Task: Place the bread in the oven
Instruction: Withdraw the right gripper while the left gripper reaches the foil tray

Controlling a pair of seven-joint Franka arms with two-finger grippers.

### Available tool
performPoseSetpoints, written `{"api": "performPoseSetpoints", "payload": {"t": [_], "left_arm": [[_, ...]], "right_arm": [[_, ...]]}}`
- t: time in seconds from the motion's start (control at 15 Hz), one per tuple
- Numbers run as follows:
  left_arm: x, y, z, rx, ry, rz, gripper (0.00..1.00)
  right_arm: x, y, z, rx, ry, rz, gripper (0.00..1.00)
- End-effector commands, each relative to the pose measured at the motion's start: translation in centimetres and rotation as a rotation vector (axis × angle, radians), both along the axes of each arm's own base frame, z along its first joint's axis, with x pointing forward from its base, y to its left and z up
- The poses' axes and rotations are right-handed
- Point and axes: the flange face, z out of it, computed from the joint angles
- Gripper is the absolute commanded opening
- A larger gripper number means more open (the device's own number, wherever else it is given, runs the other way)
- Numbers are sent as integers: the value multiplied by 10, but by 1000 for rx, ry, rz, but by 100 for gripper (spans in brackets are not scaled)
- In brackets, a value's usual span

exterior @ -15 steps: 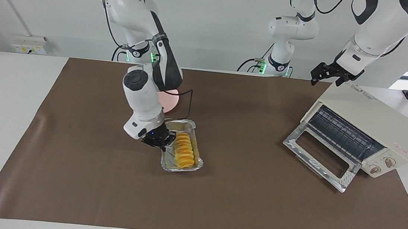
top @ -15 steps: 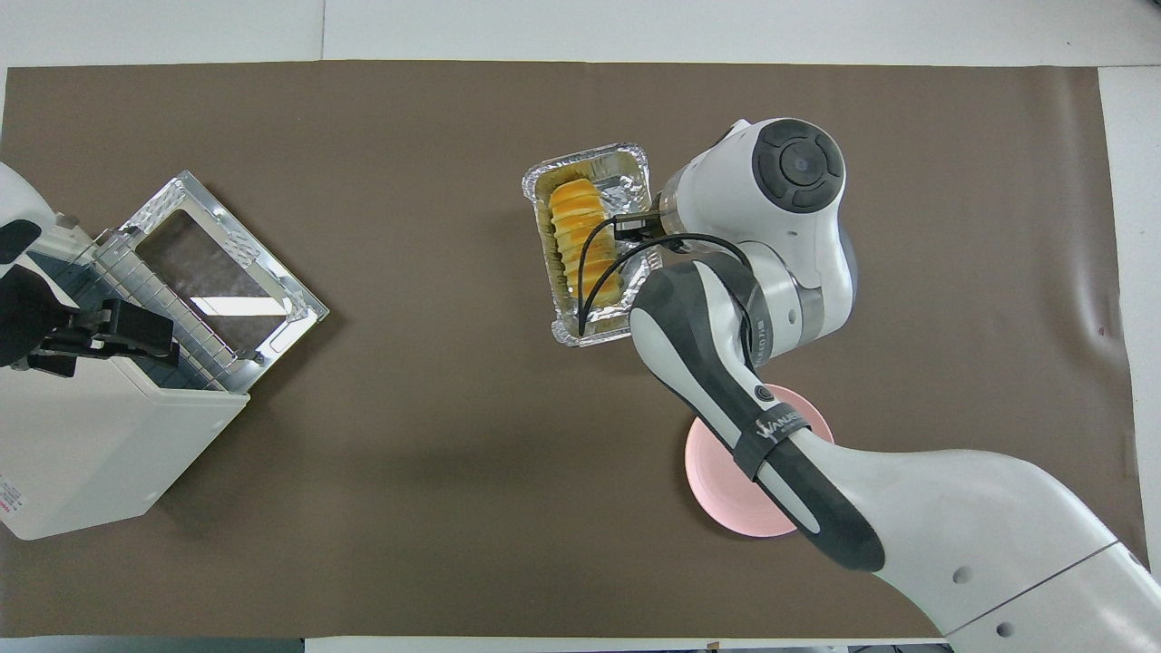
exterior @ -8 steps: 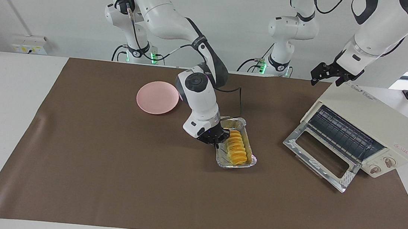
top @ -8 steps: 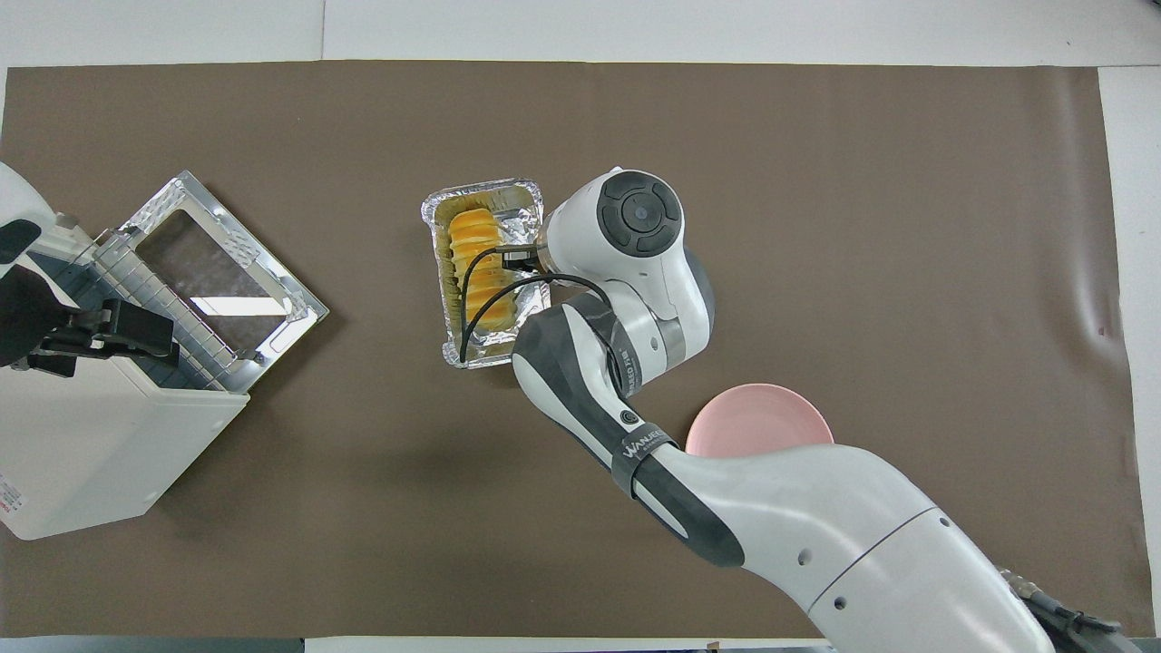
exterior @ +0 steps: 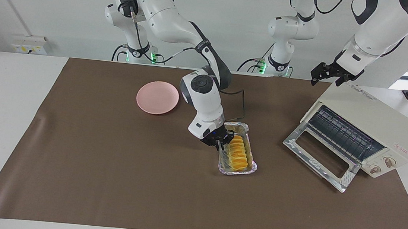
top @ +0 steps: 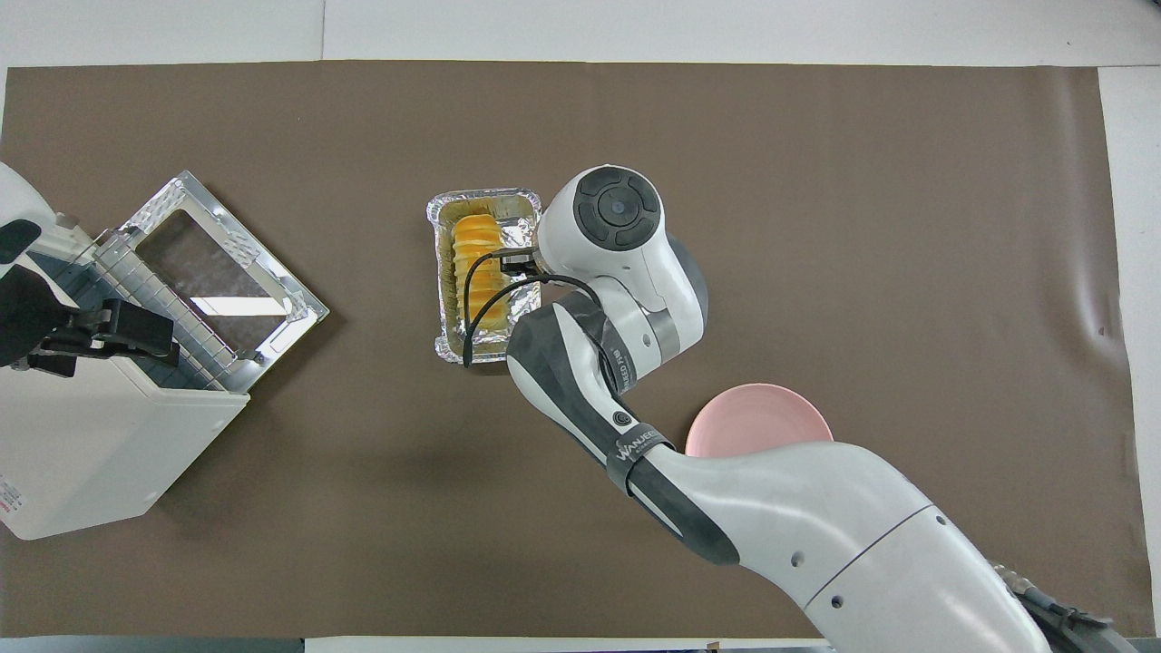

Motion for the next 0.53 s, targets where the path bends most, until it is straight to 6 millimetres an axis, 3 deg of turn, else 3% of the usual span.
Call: {"api": "performPoseSetpoints", "payload": {"t": [0.0,0.27,0.47], "left_arm": [[-6,2,3,-10,-26,8,100],[-2,0,7,-15,-45,9,100],[13,-38,17,-27,-192,-16,100]], "right_arm": [[9,-35,68,-22,-8,-22,100],[-3,-137,155,-84,67,1,100],[-19,-215,210,-104,101,-12,100]]}}
